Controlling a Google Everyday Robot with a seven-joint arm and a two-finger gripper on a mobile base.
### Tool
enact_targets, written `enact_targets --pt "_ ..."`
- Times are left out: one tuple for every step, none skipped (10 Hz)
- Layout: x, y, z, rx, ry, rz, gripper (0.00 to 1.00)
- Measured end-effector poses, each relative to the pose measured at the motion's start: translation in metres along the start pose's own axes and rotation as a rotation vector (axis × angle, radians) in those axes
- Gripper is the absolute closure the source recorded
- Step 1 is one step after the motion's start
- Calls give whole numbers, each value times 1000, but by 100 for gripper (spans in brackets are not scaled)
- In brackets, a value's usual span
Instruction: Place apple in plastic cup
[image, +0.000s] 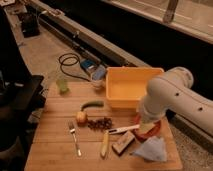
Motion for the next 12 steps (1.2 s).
enact_targets --pt "-17 3 2 3 -22 -32 38" --pt "-19 3 2 6 -23 -39 38" --pt "-19 3 2 6 -23 -39 38" --pt "-19 3 2 6 -24 -39 38" --pt "-19 3 2 5 -27 -38 38" --pt "-16 3 2 3 -26 -37 38" --pt "-17 -1 1 5 -18 -52 38" --pt "-24 -10 1 11 -14 -78 38" --pt "-37 -19 3 15 -15 -110 38" --pt "-59 -28 8 17 -19 -146 38" --pt "-77 -34 12 19 -23 -170 38" --pt "-96 -40 18 22 -29 -194 38"
